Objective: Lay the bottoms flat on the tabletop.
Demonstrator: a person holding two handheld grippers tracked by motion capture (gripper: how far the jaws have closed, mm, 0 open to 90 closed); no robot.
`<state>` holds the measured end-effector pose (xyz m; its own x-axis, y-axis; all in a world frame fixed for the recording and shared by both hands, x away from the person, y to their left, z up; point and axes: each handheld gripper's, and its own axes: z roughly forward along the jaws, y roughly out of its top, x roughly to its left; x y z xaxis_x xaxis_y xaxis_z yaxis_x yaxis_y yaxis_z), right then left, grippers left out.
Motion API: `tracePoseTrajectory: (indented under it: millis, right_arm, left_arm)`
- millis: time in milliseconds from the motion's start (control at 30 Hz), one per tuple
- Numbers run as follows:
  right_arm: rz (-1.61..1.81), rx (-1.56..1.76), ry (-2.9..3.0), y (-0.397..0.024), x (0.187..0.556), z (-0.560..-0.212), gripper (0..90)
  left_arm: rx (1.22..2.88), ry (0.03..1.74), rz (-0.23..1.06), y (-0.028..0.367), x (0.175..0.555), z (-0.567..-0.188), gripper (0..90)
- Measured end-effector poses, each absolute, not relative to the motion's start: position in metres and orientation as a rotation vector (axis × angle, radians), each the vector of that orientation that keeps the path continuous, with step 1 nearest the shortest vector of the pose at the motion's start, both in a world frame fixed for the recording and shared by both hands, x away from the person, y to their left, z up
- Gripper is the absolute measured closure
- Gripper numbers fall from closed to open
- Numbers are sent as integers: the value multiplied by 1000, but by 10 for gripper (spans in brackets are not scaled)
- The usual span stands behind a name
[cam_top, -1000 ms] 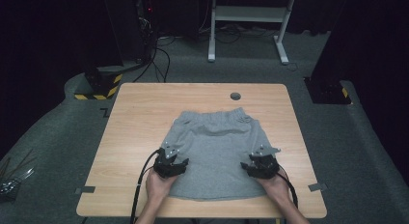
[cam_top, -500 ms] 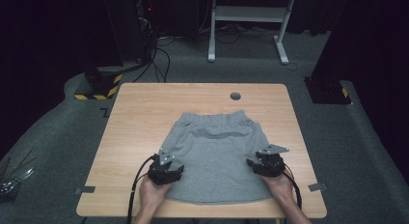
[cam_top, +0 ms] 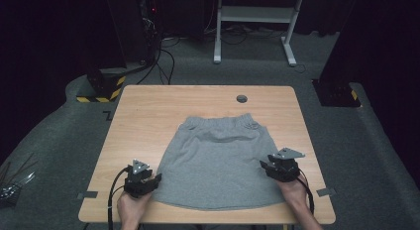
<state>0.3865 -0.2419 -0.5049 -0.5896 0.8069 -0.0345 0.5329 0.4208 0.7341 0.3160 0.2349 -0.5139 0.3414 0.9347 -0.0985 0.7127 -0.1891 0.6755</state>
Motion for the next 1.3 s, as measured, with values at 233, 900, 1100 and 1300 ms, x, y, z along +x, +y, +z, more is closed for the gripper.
tracePoseTrajectory:
  millis: [233, 900, 1100, 1300]
  right_arm:
    - [936, 1226, 2258, -261, 392, -505, 649]
    - [835, 1226, 2236, -263, 398, -507, 709]
    - [900, 1189, 2211, -244, 412, -506, 541]
    - [857, 1115, 2341, -233, 406, -513, 502]
  left_arm:
    - [2053, 1264, 514, 201, 313, -497, 872]
    - [2063, 1344, 601, 204, 314, -490, 555]
    - [2020, 1179, 570, 155, 344, -497, 423]
    - [2034, 1203, 521, 144, 357, -514, 415]
